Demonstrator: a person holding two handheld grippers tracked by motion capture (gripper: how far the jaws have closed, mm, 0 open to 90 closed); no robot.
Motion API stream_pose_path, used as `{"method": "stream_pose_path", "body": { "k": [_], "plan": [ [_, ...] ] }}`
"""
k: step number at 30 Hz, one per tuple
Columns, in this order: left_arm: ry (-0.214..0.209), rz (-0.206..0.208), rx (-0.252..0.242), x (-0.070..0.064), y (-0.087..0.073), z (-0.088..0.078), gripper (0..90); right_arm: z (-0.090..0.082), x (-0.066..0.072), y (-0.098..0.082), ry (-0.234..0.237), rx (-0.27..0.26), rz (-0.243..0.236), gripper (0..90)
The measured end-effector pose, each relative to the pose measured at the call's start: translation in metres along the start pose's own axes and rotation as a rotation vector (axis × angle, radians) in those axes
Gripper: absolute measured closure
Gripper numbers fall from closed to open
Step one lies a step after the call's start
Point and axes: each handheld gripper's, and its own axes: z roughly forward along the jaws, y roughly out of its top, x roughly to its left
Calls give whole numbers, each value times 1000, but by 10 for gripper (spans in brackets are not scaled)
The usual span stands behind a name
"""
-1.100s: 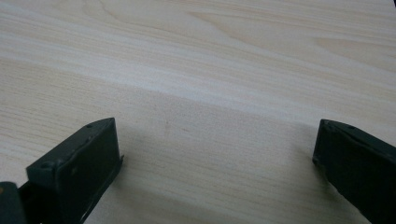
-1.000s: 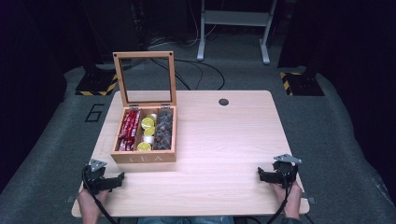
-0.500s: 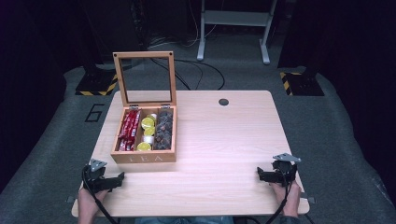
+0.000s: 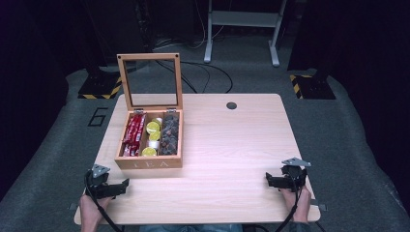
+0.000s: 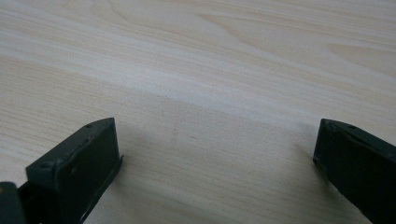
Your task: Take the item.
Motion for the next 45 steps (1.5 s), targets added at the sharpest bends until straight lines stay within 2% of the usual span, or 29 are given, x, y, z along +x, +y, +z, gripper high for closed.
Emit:
{"method": "stream_pose_path", "body": {
  "k": [8,9,19,20,32,37,45],
  "plan": [
    [-15,13,-37,2,18,-18,12,0,0,0,1,-1,-1,0],
    [-18,16,-31,2,20,-20,12,0,0,0,1,-1,-1,0],
    [-24,39,-59,1,40,-30,18,0,0,0,1,-1,-2,0],
    [-22,49,-57,0,45,-31,18,0,0,0,1,-2,-3,0],
    [-37,79,-73,-3,74,-28,6,0,0,0,2,-3,-3,0],
    [-64,64,-86,0,88,-21,6,0,0,0,3,-2,-4,0],
    [-71,85,-71,0,107,-12,8,0,0,0,3,-3,-4,0]
  ]
}}
